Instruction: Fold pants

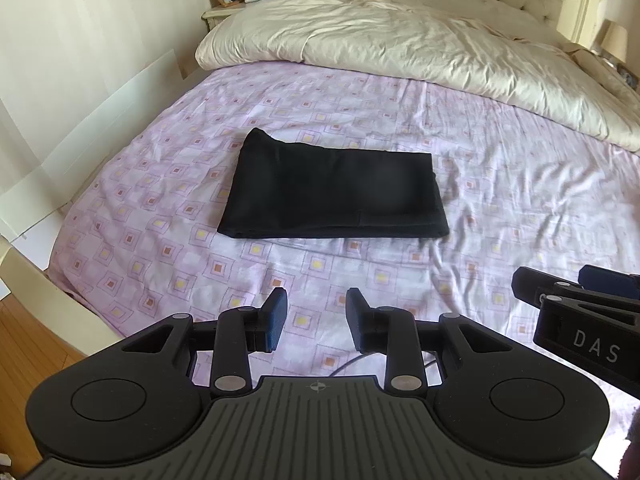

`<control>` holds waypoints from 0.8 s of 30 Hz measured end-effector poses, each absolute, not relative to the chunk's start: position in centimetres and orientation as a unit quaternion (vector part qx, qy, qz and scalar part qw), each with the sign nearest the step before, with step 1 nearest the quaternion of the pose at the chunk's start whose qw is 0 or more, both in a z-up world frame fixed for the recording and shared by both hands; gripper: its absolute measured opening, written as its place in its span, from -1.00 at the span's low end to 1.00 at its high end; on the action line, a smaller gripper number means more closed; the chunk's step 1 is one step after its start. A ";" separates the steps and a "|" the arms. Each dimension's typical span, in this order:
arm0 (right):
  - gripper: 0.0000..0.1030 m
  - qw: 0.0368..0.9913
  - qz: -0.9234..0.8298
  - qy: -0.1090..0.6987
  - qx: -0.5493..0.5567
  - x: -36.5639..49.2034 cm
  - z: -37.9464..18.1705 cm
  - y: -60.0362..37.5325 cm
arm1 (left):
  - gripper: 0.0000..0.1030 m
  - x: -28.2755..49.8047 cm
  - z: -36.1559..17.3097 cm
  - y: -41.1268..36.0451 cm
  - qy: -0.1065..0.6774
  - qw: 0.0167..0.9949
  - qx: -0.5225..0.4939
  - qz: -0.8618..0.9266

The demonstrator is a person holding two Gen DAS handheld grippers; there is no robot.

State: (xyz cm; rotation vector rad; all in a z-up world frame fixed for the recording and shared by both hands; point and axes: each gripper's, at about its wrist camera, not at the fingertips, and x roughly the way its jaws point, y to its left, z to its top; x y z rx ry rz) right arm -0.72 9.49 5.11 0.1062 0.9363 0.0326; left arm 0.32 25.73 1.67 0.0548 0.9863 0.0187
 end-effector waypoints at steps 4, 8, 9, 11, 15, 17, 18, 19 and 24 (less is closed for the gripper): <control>0.30 0.890 0.013 0.453 0.054 -0.8 5.0 9.2 | -0.39 0.4 1.7 25.7 0.473 0.881 0.027 0.007; 0.31 0.889 0.012 0.454 0.050 -0.8 4.9 9.2 | -0.39 0.5 1.6 25.6 0.474 0.880 0.028 0.007; 0.31 0.889 0.012 0.455 0.050 -0.8 4.9 9.2 | -0.39 0.5 1.6 25.6 0.475 0.880 0.029 0.007; 0.31 0.888 0.013 0.456 0.050 -0.8 4.8 9.2 | -0.39 0.6 1.6 25.5 0.476 0.879 0.031 0.007; 0.31 0.888 0.013 0.458 0.049 -0.7 4.7 9.2 | -0.39 0.7 1.6 25.4 0.476 0.879 0.034 0.006; 0.31 0.888 0.013 0.458 0.050 -0.6 4.7 9.1 | -0.39 0.7 1.6 25.4 0.475 0.879 0.035 0.006; 0.31 0.888 0.013 0.457 0.051 -0.6 4.7 9.1 | -0.39 0.7 1.5 25.4 0.475 0.879 0.034 0.006; 0.31 0.888 0.013 0.457 0.052 -0.6 4.7 9.0 | -0.39 0.7 1.5 25.4 0.476 0.879 0.034 0.007; 0.31 0.887 0.015 0.458 0.054 -0.4 4.6 8.9 | -0.39 1.2 1.4 25.5 0.477 0.878 0.040 0.008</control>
